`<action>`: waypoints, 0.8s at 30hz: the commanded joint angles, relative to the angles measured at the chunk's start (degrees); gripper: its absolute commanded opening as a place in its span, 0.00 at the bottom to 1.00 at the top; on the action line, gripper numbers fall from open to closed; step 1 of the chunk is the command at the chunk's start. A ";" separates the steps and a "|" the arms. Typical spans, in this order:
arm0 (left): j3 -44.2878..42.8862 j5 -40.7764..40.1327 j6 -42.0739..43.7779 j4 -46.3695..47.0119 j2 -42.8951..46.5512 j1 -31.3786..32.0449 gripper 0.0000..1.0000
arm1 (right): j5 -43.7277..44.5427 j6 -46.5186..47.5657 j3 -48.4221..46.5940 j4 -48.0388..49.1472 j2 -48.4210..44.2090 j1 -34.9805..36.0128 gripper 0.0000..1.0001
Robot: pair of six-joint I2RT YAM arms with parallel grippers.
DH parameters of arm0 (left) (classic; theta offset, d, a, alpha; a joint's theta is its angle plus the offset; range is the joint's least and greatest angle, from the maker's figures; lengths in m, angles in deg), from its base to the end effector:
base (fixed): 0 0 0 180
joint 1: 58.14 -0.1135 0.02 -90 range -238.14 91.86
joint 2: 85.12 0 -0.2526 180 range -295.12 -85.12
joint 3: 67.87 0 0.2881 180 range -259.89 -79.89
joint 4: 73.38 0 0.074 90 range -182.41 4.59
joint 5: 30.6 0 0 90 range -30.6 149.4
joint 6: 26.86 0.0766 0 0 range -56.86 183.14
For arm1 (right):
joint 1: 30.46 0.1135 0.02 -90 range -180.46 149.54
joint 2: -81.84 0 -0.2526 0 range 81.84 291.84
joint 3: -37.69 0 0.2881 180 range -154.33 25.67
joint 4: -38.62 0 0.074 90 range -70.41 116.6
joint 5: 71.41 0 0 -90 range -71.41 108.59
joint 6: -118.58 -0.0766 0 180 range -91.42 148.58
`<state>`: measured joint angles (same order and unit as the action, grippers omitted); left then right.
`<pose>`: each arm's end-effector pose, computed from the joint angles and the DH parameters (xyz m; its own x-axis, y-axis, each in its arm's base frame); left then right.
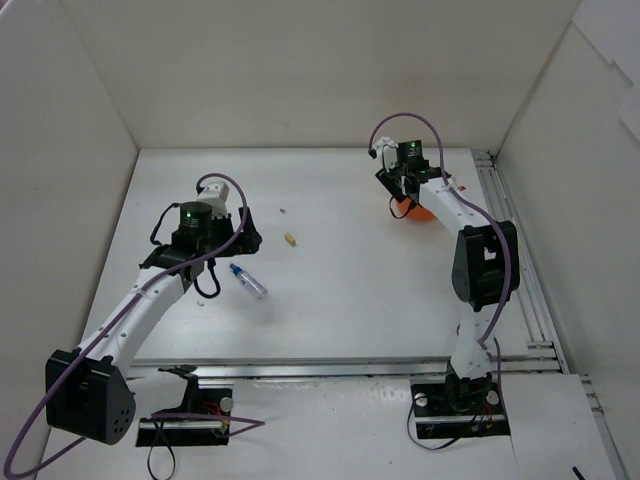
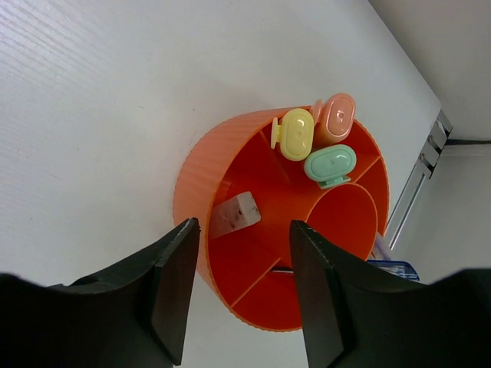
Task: Sort the stationery into containers
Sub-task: Place the stationery in the storage box, then pick up the stationery from the center of the board.
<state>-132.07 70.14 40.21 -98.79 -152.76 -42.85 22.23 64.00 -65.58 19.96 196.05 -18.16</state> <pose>0.3263 -0.1040 0.2578 -0.5909 -0.2353 -0.7716 0.2023 0.8828 -0.4241 0.5260 0.1097 0.2149 -0.3013 -0.6577 -0.6904 -0.4090 0.7432 -0.5295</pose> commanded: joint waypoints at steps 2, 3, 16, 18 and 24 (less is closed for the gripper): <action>-2.49 0.77 0.35 2.84 1.80 0.09 1.00 | -0.21 -1.31 0.27 3.03 -5.22 -0.43 0.49; -2.40 0.86 0.26 2.75 1.98 0.09 1.00 | -0.47 -1.49 0.71 3.12 -5.84 0.01 0.49; 5.94 -3.27 -5.71 2.41 13.39 0.09 1.00 | -11.29 -17.80 5.29 6.27 -11.39 16.42 0.98; 7.27 -3.45 -6.33 2.14 15.58 0.09 1.00 | -10.67 -24.19 3.97 9.44 -9.98 18.10 0.98; 10.78 -5.73 -8.52 -2.69 26.14 0.09 1.00 | -12.79 -30.67 -1.48 11.03 -0.50 24.52 0.98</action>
<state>-121.47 66.45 34.06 -100.89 -132.19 -42.85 10.03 39.32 -63.50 27.81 192.34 4.41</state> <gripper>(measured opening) 0.996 0.978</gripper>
